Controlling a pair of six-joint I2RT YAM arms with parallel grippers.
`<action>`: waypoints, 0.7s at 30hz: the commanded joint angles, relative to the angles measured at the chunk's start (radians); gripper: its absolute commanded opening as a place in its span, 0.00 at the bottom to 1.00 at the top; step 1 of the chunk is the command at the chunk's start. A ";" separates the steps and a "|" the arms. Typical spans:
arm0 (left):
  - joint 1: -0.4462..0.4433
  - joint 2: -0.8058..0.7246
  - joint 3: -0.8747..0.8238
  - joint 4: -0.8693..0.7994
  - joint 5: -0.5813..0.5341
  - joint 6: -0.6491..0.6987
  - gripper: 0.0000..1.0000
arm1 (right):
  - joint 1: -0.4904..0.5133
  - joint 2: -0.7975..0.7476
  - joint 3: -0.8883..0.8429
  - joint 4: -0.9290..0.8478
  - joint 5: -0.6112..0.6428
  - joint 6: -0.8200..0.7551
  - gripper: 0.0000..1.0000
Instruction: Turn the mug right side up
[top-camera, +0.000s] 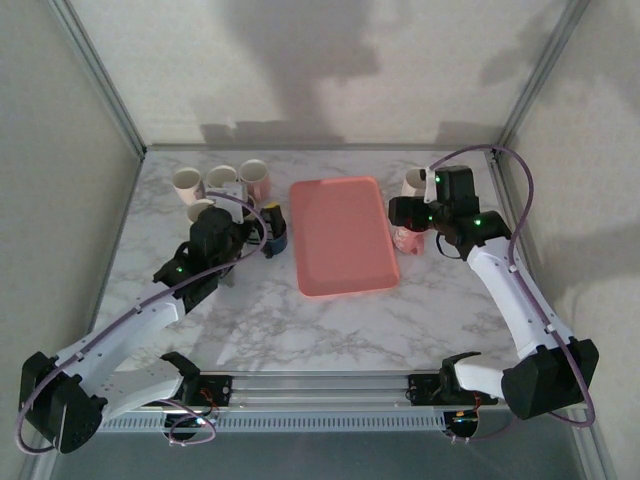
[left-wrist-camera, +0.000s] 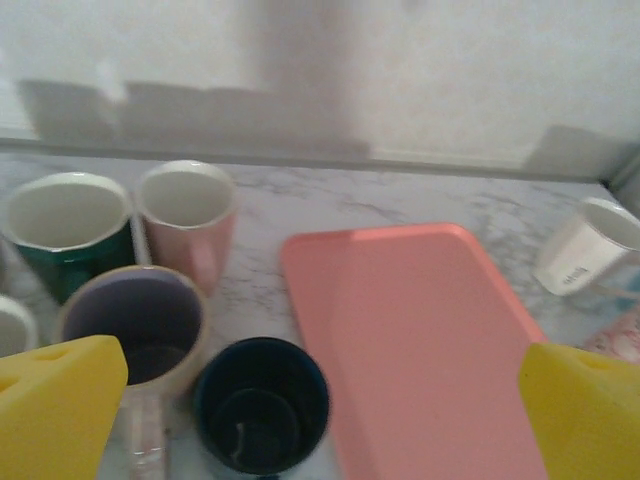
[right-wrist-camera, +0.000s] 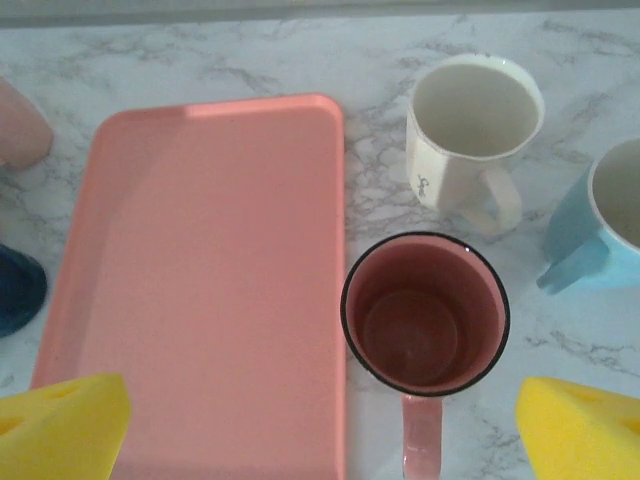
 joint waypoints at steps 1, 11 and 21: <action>0.067 -0.019 -0.020 0.046 -0.057 0.030 1.00 | -0.010 -0.003 -0.018 0.090 -0.031 -0.024 0.99; 0.336 0.030 -0.102 0.238 0.019 0.129 0.99 | -0.018 -0.025 -0.062 0.209 -0.037 -0.118 0.99; 0.601 0.037 -0.268 0.497 0.137 0.106 1.00 | -0.021 -0.045 -0.126 0.276 -0.045 -0.161 0.99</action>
